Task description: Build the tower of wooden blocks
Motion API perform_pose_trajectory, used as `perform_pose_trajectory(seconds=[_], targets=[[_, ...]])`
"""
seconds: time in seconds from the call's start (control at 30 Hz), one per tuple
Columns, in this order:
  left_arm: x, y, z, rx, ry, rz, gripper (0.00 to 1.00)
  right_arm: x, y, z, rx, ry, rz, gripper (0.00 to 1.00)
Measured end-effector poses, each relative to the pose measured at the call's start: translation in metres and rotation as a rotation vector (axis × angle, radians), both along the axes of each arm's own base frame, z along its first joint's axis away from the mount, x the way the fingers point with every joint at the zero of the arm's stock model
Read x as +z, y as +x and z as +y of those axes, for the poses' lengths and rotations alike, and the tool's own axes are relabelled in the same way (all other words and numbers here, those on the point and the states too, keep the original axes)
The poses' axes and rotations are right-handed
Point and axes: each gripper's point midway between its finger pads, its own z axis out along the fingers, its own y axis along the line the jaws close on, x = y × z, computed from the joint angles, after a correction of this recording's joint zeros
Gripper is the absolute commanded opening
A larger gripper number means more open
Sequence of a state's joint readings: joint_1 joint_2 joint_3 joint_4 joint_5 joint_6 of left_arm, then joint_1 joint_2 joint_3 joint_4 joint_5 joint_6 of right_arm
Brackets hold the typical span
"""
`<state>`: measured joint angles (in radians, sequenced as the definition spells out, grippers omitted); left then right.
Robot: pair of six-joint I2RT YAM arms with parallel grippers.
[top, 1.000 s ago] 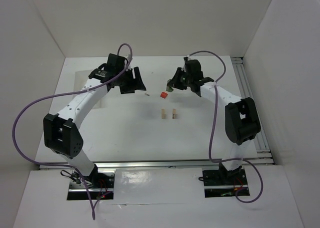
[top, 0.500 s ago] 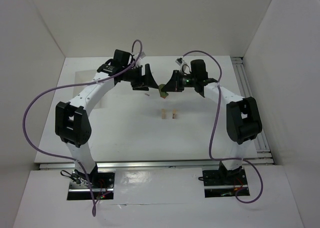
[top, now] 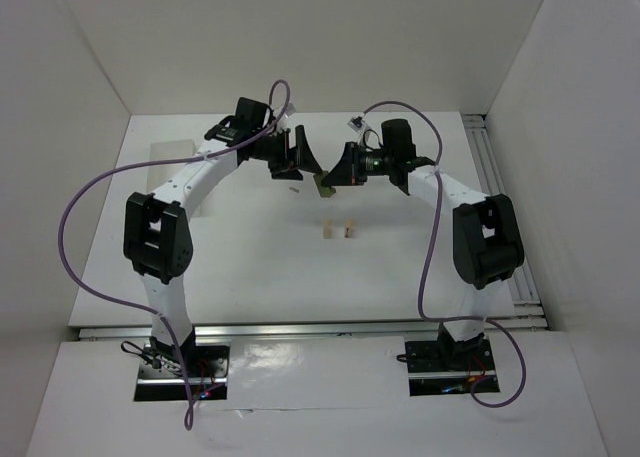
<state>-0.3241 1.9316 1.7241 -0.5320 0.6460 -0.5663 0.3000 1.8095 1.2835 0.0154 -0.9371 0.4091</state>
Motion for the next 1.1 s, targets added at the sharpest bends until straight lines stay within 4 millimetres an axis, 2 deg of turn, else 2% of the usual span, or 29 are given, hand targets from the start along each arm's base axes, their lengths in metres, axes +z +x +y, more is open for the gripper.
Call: perform_pose_trajectory(seconds=[0.17, 0.47, 0.8, 1.0, 1.1], targets=[[-0.002, 0.001, -0.007, 0.003, -0.013, 0.009, 0.75, -0.001, 0.0, 0.0, 0.006, -0.003, -0.01, 0.03], [-0.016, -0.002, -0.016, 0.0, -0.005, 0.059, 0.68, -0.009, 0.001, 0.0, 0.005, -0.016, 0.0, 0.03], [-0.017, -0.001, -0.018, 0.029, 0.005, 0.076, 0.7, -0.012, 0.001, 0.001, 0.01, -0.021, -0.005, 0.03], [-0.022, 0.008, -0.015, 0.12, 0.038, 0.081, 0.65, -0.015, 0.0, 0.003, 0.016, -0.024, 0.002, 0.03], [-0.027, 0.006, -0.011, 0.174, 0.06, 0.094, 0.65, -0.015, -0.003, 0.007, 0.027, -0.024, 0.001, 0.03]])
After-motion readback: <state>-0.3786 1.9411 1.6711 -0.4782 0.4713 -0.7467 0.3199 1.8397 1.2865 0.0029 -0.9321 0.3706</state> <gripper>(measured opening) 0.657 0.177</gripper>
